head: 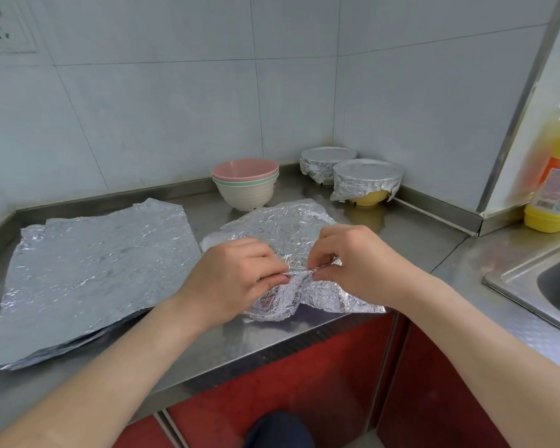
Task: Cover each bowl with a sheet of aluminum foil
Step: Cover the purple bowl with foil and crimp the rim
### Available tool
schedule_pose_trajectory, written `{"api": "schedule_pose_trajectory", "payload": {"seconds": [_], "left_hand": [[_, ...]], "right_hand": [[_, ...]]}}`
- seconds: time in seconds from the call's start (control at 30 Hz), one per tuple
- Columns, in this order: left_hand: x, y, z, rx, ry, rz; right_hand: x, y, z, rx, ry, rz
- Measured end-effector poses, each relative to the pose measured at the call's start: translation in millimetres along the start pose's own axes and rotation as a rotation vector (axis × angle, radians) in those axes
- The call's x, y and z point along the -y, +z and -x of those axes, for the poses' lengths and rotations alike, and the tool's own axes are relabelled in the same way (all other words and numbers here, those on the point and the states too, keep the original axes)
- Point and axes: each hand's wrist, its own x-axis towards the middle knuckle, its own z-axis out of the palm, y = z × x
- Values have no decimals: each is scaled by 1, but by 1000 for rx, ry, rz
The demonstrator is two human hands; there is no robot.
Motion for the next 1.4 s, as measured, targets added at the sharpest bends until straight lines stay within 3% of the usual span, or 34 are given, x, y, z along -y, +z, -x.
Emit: {"api": "schedule_pose_trajectory", "payload": {"seconds": [0.2, 0.3, 0.47, 0.6, 0.67, 0.83, 0.97, 1.4], "left_hand": [[-4, -1, 1, 39, -9, -58], [-8, -5, -3, 70, -46, -86], [-11, -3, -11, 304, -108, -66], [-5, -2, -12, 365, -148, -5], [-5, -5, -12, 342, -153, 46], [2, -10, -6, 89, -253, 153], [-8, -5, -2, 30, -261, 147], [-24, -5, -6, 104, -196, 48]], "right_hand": [[-3, -4, -2, 59, -24, 18], [-1, -7, 3, -6, -21, -23], [6, 1, 4, -15, -12, -32], [6, 5, 4, 21, -15, -9], [5, 4, 4, 19, -23, 6], [-3, -6, 2, 50, 44, 34], [0, -10, 1, 11, 63, -25], [0, -2, -2, 12, -30, 13]]}}
